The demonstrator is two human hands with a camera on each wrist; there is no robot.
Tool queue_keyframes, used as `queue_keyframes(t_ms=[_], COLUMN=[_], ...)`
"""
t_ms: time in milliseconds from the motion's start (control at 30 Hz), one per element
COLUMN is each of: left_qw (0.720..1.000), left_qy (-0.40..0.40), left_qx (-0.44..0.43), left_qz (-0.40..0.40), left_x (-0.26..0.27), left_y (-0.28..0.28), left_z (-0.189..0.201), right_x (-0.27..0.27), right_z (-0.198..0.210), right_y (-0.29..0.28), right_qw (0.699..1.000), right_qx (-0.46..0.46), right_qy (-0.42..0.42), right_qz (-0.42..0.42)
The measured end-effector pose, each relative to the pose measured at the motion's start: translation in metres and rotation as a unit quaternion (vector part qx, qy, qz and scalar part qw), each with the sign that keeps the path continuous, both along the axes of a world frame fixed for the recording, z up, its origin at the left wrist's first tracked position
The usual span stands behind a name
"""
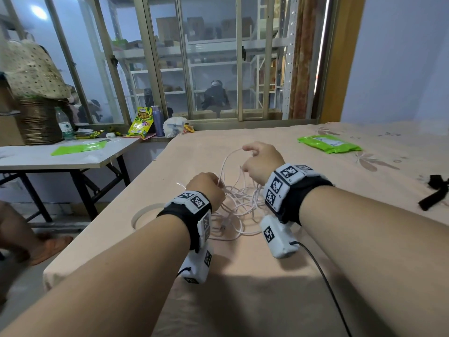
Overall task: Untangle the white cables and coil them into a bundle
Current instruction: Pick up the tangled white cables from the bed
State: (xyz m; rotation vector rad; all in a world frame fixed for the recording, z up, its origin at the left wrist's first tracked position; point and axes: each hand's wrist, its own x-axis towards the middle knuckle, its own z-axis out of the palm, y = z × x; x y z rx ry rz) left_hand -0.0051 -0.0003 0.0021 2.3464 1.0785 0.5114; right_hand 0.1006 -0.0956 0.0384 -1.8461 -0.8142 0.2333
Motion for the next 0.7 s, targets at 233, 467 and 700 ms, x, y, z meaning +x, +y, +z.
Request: queue_keyframes(t_ms=[233, 467, 700], left_qw=[1.0, 1.0, 0.999], left_qy=[0.004, 0.011, 0.046], left_qx=[-0.002, 0.009, 0.011], left_qz=[0.009, 0.011, 0.015], left_x=[-0.001, 0.0, -0.001], left_y=[-0.004, -0.002, 0.004], left_z=[0.001, -0.001, -0.002], right_x=[-0.018, -0.016, 0.005], right_z=[-0.016, -0.018, -0.008], right_y=[-0.008, -0.009, -0.015], right_qw=[0.941, 0.907, 0.99], right_qx=[-0.251, -0.332, -0.107], right_qy=[-0.182, -0.212, -0.09], right_qz=[0.137, 0.145, 0.008])
